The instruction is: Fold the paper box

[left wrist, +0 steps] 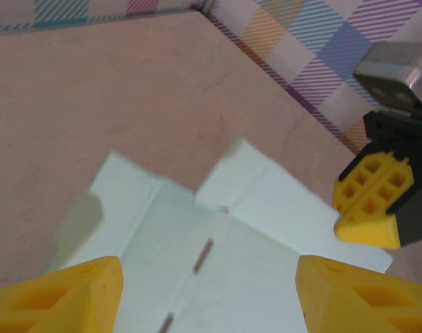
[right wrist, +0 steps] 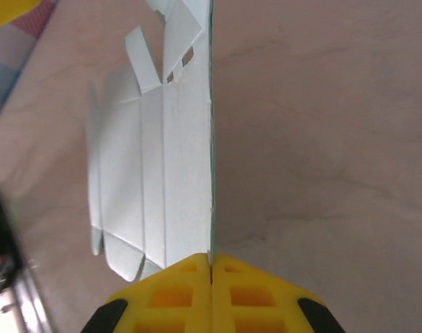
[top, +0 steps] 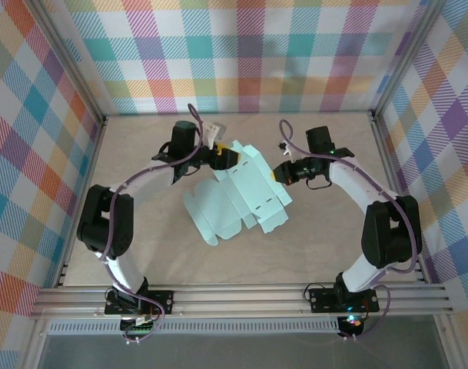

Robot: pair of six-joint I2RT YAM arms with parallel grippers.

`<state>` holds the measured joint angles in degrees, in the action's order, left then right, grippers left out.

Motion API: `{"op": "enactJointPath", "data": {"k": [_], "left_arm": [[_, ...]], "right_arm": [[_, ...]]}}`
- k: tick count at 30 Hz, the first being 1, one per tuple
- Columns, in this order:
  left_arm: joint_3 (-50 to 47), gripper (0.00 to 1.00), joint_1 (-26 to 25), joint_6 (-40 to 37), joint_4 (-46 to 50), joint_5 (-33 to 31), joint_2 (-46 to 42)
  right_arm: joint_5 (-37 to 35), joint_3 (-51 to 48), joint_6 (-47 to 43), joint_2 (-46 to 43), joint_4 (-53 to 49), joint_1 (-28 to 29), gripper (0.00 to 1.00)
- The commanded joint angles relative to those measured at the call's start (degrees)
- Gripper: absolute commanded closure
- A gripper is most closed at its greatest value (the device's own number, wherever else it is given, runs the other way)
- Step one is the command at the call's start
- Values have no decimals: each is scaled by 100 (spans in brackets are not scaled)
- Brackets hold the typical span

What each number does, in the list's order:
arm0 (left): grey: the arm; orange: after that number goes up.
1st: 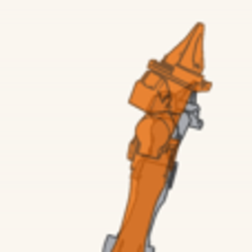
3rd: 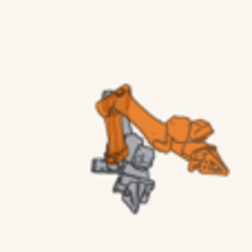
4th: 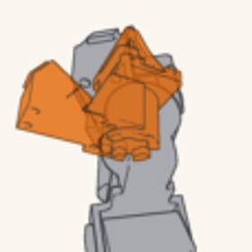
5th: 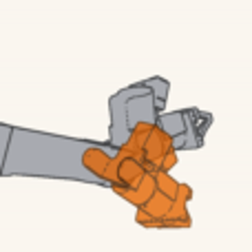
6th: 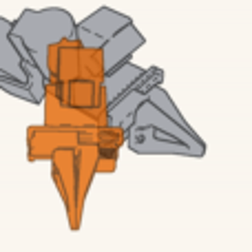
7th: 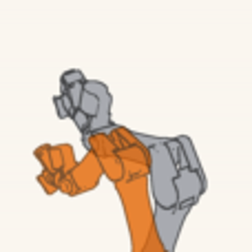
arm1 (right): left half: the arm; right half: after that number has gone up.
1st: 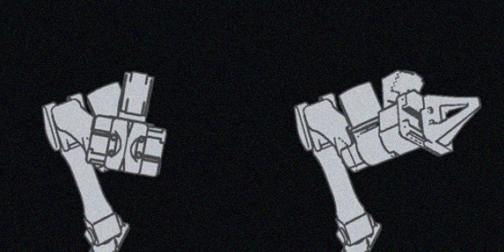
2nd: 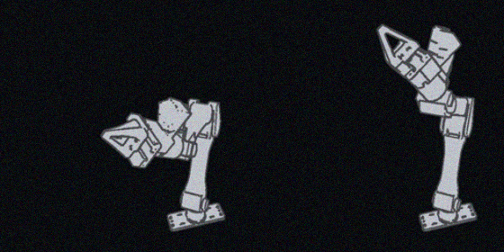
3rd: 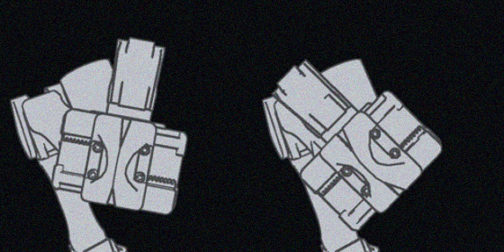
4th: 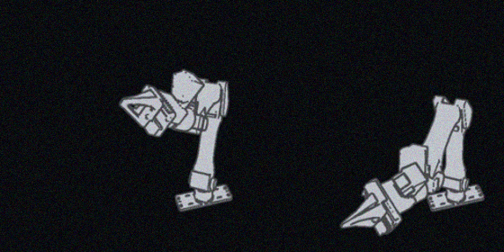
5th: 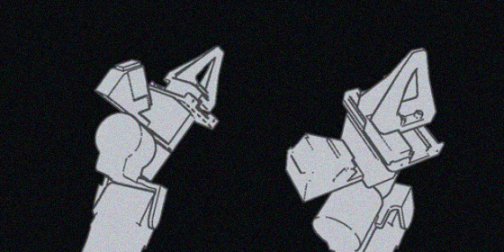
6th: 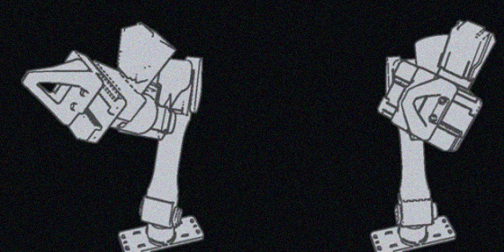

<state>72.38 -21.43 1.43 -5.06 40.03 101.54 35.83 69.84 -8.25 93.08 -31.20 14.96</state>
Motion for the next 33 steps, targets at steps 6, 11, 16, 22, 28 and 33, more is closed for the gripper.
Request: {"op": "enactJointPath", "data": {"k": [6, 11, 16, 22, 28, 33], "left_arm": [[722, 42, 42, -143, 565, 868, 386], [673, 50, 34, -126, 569, 1039, 372], [558, 64, 21, -225, 633, 904, 332], [618, 77, -62, -457, 832, 785, 351], [605, 67, -78, -787, 1050, 678, 357], [724, 79, -89, -1111, 1349, 938, 386]], "right_arm": [[1088, 458, -361, 358, -953, -12, 100], [1162, 476, -373, 415, -1001, -17, 100], [1158, 521, -269, 500, -985, -21, 100], [1143, 513, -238, 490, -976, -28, 100], [1212, 522, -263, 448, -1016, -28, 100], [1270, 541, -300, 447, -1054, -28, 100]]}}
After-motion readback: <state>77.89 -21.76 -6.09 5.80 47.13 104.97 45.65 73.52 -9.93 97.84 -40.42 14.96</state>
